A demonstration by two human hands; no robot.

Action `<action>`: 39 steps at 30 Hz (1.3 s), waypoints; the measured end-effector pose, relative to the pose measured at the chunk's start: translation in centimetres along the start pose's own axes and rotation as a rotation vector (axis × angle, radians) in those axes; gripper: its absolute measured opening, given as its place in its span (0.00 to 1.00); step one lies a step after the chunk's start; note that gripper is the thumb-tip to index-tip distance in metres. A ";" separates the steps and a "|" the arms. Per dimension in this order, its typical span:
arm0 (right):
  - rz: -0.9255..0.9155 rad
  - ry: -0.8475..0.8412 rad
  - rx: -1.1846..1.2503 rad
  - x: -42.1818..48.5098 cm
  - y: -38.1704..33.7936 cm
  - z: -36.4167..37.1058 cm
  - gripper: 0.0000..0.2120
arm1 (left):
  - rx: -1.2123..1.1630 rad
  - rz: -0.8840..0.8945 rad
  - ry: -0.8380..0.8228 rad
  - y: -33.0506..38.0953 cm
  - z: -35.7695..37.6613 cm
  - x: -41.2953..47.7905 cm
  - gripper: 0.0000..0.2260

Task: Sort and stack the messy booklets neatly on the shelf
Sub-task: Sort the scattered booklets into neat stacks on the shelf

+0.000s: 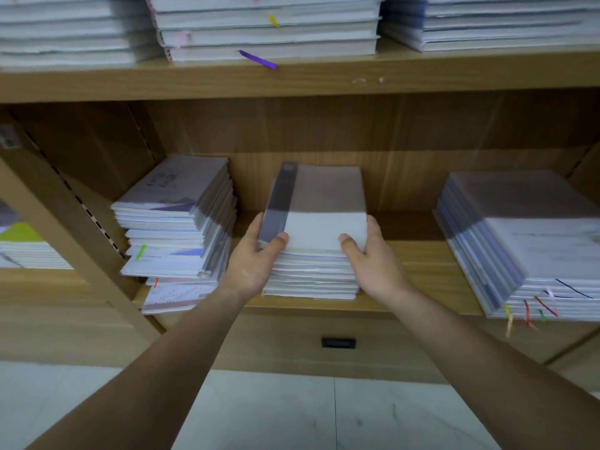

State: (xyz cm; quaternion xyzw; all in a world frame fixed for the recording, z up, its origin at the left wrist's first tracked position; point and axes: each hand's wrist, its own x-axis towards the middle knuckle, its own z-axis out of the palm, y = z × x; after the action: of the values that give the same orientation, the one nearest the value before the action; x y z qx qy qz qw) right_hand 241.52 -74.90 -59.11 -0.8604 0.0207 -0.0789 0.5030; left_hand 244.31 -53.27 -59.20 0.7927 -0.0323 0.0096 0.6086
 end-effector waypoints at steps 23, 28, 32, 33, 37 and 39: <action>-0.071 -0.085 -0.170 -0.5 3.1 -0.7 0.35 | 0.339 -0.067 0.031 -1.8 -0.3 -2.1 0.22; -0.076 -0.147 -0.089 -0.7 3.1 -1.0 0.36 | 0.356 -0.034 0.058 -1.7 0.0 -2.4 0.26; -0.078 -0.151 -0.160 0.1 3.4 -0.6 0.39 | 0.333 -0.038 0.056 -1.4 0.1 -1.9 0.26; -0.079 -0.160 -0.161 0.3 3.4 -0.7 0.40 | 0.322 -0.040 0.038 -1.4 -0.1 -1.8 0.26; -0.059 -0.188 -0.152 -0.2 3.5 -1.1 0.41 | 0.306 -0.063 0.024 -1.8 -0.5 -2.3 0.29; -0.019 -0.165 -0.160 -0.8 3.8 -0.8 0.39 | 0.304 -0.074 0.040 -2.1 0.0 -2.5 0.30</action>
State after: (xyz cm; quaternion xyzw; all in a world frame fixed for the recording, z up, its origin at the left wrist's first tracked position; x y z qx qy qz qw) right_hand 240.78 -77.36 -62.13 -0.9015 -0.0226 -0.0106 0.4322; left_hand 241.91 -52.63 -61.40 0.8759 0.0108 0.0076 0.4823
